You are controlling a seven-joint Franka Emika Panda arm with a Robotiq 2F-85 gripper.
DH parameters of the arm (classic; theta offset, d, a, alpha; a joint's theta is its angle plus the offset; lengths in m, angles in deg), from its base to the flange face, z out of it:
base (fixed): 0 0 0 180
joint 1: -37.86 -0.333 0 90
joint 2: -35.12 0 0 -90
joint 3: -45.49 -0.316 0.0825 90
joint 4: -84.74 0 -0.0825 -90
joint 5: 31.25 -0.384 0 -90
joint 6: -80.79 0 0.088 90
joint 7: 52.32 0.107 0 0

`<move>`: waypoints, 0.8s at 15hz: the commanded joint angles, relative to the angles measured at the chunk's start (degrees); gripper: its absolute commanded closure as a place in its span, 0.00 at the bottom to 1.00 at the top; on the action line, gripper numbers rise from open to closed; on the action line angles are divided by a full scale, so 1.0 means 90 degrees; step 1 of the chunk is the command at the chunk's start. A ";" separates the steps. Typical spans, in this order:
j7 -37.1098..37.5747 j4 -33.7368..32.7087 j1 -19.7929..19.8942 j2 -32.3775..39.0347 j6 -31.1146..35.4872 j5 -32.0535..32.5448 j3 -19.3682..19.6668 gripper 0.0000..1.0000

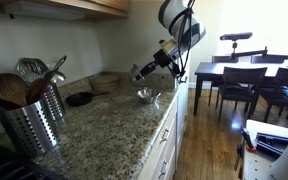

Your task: Pour the things in the bowl on the left into the bowl on the right

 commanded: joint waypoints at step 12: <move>-0.1235 0.0674 0.0101 -0.0751 -0.0279 -0.1067 0.0025 0.93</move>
